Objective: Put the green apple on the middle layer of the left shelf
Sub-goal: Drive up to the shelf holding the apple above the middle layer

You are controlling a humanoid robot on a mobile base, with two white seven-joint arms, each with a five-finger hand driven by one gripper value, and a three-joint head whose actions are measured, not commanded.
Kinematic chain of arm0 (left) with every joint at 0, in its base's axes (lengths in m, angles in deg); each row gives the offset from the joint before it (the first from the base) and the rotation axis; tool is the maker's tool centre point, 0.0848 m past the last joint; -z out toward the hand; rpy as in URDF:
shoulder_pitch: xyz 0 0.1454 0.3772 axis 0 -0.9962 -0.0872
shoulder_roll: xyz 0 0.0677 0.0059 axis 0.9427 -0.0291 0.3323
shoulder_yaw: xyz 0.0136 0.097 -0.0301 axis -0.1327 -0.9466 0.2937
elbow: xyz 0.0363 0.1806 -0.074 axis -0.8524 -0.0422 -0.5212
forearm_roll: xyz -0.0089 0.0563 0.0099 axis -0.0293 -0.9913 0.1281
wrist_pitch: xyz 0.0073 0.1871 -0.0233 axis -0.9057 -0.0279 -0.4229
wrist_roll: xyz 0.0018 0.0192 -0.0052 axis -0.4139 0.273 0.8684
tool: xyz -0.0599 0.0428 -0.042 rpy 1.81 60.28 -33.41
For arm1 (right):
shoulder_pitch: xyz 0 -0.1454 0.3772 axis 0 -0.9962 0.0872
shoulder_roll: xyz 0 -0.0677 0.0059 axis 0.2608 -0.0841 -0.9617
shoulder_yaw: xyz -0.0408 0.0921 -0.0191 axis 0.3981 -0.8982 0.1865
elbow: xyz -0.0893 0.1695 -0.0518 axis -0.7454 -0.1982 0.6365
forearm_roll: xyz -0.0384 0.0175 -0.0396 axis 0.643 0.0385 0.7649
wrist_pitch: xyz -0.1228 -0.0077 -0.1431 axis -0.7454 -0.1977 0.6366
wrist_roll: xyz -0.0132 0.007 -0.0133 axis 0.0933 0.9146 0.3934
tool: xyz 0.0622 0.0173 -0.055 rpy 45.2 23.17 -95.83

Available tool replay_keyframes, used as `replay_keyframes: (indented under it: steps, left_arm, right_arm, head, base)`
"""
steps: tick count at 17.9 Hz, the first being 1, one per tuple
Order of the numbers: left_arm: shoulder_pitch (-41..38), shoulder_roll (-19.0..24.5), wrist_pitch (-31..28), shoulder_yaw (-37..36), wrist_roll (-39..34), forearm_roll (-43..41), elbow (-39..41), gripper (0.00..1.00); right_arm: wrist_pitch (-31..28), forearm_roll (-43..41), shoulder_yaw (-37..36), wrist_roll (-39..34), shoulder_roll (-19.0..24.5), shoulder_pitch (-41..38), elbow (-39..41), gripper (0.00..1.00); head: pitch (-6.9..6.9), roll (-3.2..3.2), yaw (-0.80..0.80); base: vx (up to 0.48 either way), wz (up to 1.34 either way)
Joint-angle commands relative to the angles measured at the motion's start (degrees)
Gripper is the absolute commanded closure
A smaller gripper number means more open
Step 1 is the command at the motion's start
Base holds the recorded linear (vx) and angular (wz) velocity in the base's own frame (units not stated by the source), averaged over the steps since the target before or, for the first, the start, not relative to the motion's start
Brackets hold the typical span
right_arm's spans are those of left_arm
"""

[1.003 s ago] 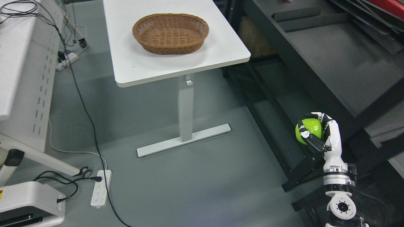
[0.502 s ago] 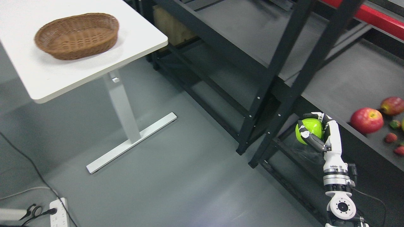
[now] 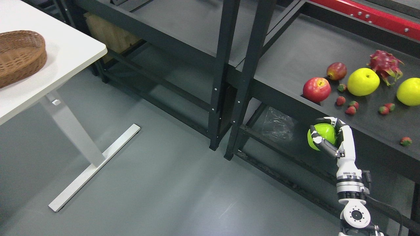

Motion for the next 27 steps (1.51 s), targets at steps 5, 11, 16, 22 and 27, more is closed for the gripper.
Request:
replay_keyframes:
  steps: [5, 11, 16, 22, 27]
  left_arm:
    - [0.0, 1.0, 0.0, 0.0, 0.0, 0.0, 0.0, 0.00]
    - [0.0, 1.0, 0.0, 0.0, 0.0, 0.0, 0.0, 0.00]
    - [0.0, 1.0, 0.0, -0.1, 0.0, 0.0, 0.0, 0.00]
    - [0.0, 1.0, 0.0, -0.1, 0.0, 0.0, 0.0, 0.00]
    - [0.0, 1.0, 0.0, 0.0, 0.0, 0.0, 0.0, 0.00]
  right_arm:
    - [-0.1, 0.0, -0.1, 0.0, -0.1, 0.4, -0.1, 0.95]
    - [-0.1, 0.0, -0.1, 0.0, 0.0, 0.4, -0.1, 0.95]
    - [-0.1, 0.0, -0.1, 0.0, 0.0, 0.4, -0.2, 0.95]
    - [-0.1, 0.0, -0.1, 0.0, 0.0, 0.4, -0.3, 0.95]
    - [0.0, 0.0, -0.1, 0.0, 0.0, 0.3, -0.3, 0.95]
  head:
    - [0.00, 0.00, 0.00]
    - [-0.01, 0.00, 0.00]
    - [-0.02, 0.00, 0.00]
    - [-0.02, 0.00, 0.00]
    - [-0.02, 0.00, 0.00]
  base:
    - [0.033, -0.42]
    - [0.089, -0.55]
    - [0.075, -0.34]
    - [0.118, -0.23]
    - [0.232, -0.13]
